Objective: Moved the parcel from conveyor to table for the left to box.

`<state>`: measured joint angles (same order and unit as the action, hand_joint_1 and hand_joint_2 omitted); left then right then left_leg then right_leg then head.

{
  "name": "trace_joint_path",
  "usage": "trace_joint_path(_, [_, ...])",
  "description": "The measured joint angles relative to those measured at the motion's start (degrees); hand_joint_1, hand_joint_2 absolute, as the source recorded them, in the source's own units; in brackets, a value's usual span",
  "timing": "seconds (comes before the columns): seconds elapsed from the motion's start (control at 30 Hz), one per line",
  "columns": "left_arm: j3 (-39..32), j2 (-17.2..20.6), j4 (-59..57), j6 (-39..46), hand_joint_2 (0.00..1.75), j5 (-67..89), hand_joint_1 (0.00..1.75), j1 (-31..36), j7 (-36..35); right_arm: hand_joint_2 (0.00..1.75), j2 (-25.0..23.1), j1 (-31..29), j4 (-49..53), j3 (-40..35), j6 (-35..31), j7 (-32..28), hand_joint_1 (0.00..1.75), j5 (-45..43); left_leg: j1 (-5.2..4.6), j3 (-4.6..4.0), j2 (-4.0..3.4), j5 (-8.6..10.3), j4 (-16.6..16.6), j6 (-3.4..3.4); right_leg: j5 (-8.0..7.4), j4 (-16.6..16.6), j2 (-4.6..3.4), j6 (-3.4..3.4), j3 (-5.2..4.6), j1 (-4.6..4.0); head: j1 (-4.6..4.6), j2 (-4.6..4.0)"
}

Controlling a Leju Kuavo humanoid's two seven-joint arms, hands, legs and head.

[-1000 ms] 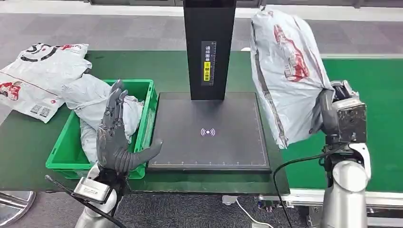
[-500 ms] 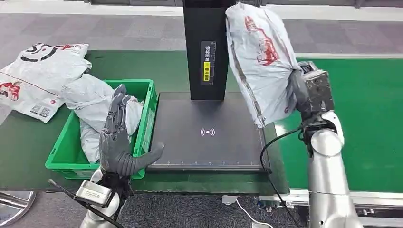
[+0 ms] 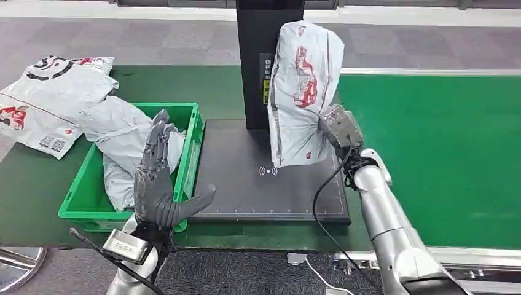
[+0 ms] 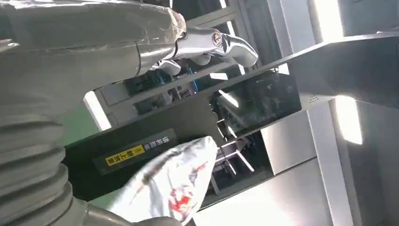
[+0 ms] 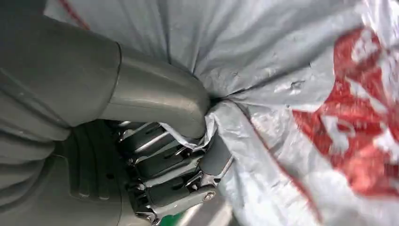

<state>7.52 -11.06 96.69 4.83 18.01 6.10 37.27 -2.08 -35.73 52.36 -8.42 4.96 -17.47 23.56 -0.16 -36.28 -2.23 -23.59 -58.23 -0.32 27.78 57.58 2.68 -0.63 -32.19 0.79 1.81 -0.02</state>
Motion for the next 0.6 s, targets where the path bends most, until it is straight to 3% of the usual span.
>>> trace_joint_path(0.13, [0.0, 0.0, -2.2, 0.0, 1.75, -0.5, 0.0, 0.7, 0.5, 1.75, -3.1, -2.4, -13.3, -4.7, -0.7, -1.6, 1.75, 0.1, 0.03, 0.0, 0.05, 0.05, 0.0, -0.05, 0.0, 0.0, 0.06, 0.02, -0.04, -0.01, 0.0, 0.02])
trace_joint_path(0.53, [1.2, 0.0, -4.4, -0.1, 1.75, -1.3, 0.0, 3.0, 0.2, 1.75, -8.5, -3.1, -23.7, -10.7, 2.1, 0.6, 1.75, 0.8, 0.13, 0.0, -0.03, 0.06, 0.0, -0.09, -0.01, 0.0, -0.04, 0.07, -0.12, -0.11, 0.0, 0.02])
trace_joint_path(0.57, [1.6, 0.0, -4.8, -0.1, 1.75, -1.4, 0.0, 3.3, 0.2, 1.75, -9.2, -2.7, -24.7, -11.3, 2.7, 0.8, 0.0, 0.4, 0.14, 0.0, -0.03, 0.06, 0.0, -0.09, 0.0, 0.0, -0.04, 0.07, -0.11, -0.12, 0.0, 0.02])
trace_joint_path(0.6, [1.9, 0.0, -5.1, -0.1, 1.75, -1.5, 0.0, 3.5, 0.2, 1.75, -9.7, -2.2, -25.3, -11.8, 3.0, 0.9, 0.0, 0.2, 0.14, -0.01, -0.03, 0.05, 0.0, -0.09, 0.0, 0.0, -0.03, 0.08, -0.11, -0.12, 0.0, 0.02])
